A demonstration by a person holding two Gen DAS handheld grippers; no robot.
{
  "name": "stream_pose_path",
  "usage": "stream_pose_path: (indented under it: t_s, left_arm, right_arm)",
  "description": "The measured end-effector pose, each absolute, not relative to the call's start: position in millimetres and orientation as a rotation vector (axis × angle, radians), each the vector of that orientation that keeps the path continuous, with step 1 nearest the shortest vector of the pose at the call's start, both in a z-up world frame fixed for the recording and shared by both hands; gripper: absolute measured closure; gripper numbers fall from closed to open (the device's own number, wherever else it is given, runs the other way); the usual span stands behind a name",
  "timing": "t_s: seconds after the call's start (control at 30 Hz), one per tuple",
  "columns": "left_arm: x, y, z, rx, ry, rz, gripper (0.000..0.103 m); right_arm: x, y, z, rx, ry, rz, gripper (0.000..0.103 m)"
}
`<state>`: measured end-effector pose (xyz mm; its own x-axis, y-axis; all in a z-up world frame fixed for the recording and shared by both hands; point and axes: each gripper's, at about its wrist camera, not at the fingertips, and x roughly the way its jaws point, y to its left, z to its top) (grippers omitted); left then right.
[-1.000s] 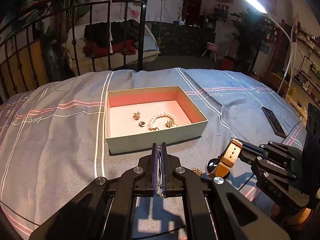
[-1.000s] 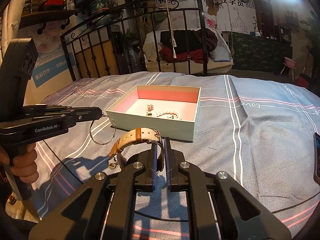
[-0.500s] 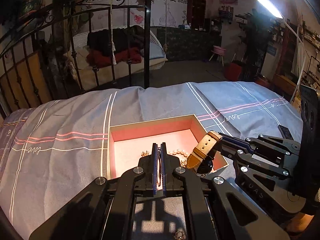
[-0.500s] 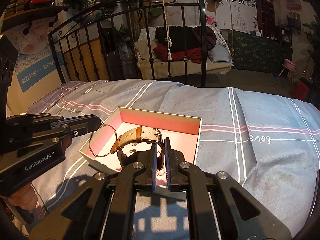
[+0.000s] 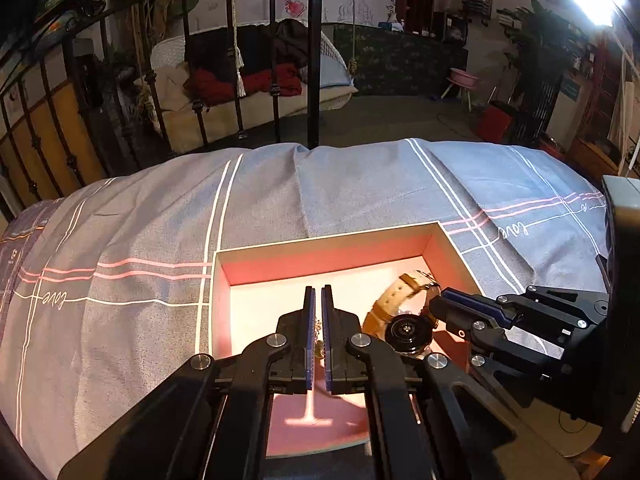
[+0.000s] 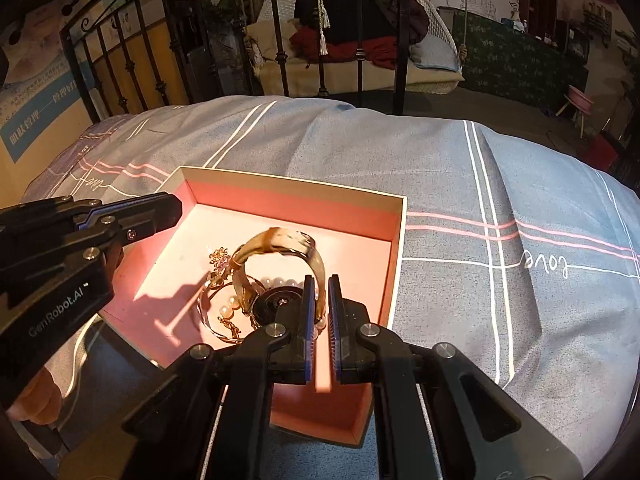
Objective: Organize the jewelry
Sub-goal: 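Lower the watch into the box and open the right tool, then move both tools back toward the silver charm and gold ring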
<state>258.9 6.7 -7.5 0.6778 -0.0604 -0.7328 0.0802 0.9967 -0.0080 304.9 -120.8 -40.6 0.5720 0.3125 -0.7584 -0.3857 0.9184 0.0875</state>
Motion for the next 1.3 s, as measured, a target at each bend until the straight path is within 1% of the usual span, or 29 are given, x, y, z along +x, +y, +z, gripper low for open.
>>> stream_pose_path:
  t_s: [0.53, 1.03, 1.1, 1.13, 1.17, 1.2, 1.23, 1.27, 1.3]
  left_arm:
    - [274.7, 13.3, -41.5, 0.026, 0.916, -0.039, 0.1]
    - [275.2, 16.0, -43.0, 0.016, 0.934, -0.024, 0.1]
    - [273.4, 16.3, -40.2, 0.013, 0.934, -0.033, 0.095]
    - [271.4, 17.2, -38.0, 0.015, 0.929, -0.026, 0.081]
    - [269.1, 18.5, -35.0, 0.013, 0.918, -0.016, 0.062]
    - [265.9, 20.5, -31.4, 0.006, 0.902, -0.003, 0.059]
    - [262.9, 22.7, -28.0, -0.007, 0.893, -0.006, 0.052]
    - [260.4, 25.6, -24.6, -0.024, 0.894, -0.014, 0.045]
    - [256.6, 27.6, -21.2, -0.038, 0.891, -0.018, 0.044]
  right_arm:
    - [316.3, -103.0, -55.7, -0.174, 0.904, 0.403, 0.095]
    - [308.2, -101.5, -49.6, -0.172, 0.871, 0.428, 0.095]
    - [305.2, -100.9, -47.9, -0.177, 0.874, 0.435, 0.094]
    - [302.7, -101.3, -46.4, -0.173, 0.872, 0.442, 0.089]
    - [300.1, -102.2, -44.4, -0.167, 0.87, 0.444, 0.071]
    - [296.4, -103.9, -41.6, -0.169, 0.858, 0.427, 0.065]
    - [291.4, -106.4, -38.0, -0.167, 0.838, 0.421, 0.043]
    - [285.4, -109.0, -33.7, -0.161, 0.815, 0.42, 0.032]
    - [279.4, -111.3, -29.7, -0.159, 0.799, 0.415, 0.032]
